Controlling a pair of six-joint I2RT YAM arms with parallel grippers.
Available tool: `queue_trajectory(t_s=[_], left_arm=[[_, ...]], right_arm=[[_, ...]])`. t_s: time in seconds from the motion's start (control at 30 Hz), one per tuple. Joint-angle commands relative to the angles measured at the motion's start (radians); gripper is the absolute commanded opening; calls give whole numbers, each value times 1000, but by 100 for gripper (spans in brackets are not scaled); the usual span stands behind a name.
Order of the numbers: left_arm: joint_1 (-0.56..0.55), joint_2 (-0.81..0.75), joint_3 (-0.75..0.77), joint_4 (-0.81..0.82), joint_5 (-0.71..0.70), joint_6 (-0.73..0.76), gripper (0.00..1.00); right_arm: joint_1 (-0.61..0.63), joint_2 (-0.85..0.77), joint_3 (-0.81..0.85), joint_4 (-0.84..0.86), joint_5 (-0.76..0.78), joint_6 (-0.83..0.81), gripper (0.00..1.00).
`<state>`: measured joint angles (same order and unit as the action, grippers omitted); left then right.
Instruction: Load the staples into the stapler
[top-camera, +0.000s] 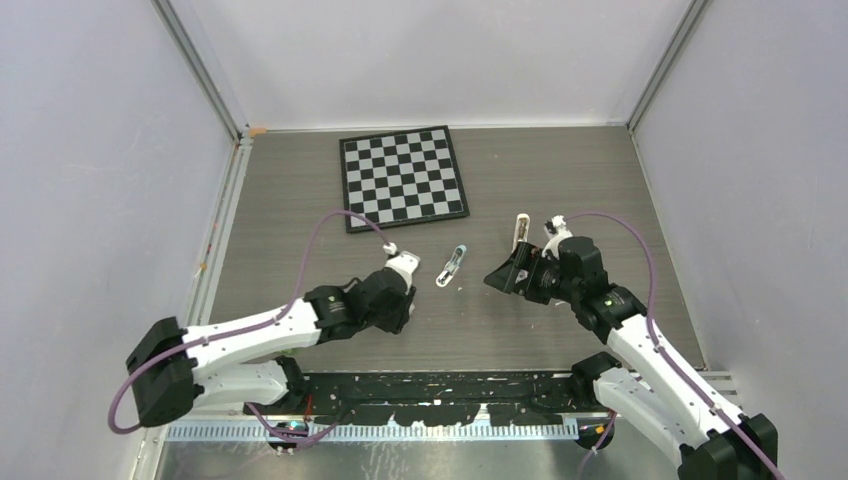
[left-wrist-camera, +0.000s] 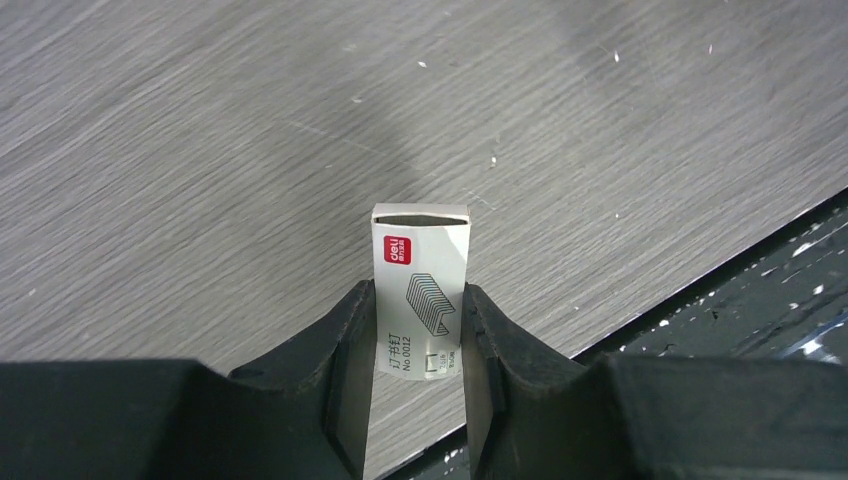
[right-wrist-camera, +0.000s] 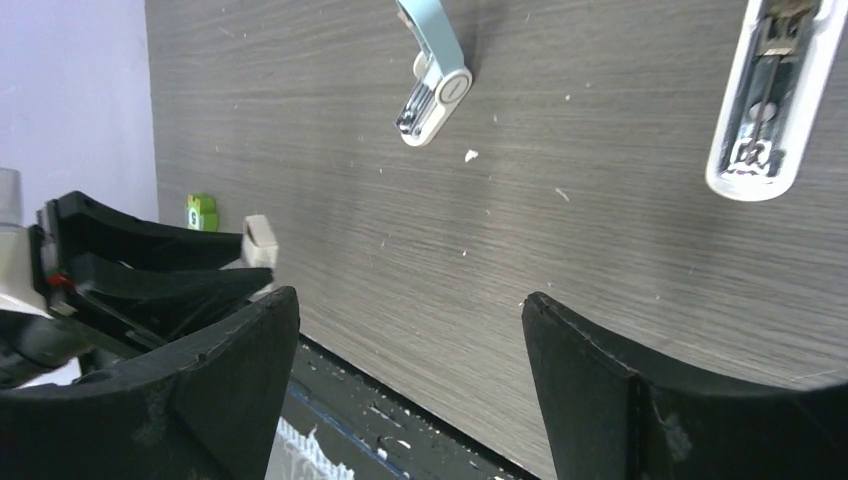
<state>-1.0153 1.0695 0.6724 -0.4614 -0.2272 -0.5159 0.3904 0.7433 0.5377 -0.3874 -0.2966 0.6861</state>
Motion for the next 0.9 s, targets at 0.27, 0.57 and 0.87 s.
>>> queue_trajectory(t_s=[0.27,0.57,0.87], left_arm=[[-180,288,44,301,-33,153,32],[-192,361,18,368,-17,160,40],[-193,359,-10,397,-18,159,56]], right_arm=[[0,118,-76,187,-171,132,62],[7,183,-106,298,-239,157,47],[32,351,-83,431,-320,163,42]])
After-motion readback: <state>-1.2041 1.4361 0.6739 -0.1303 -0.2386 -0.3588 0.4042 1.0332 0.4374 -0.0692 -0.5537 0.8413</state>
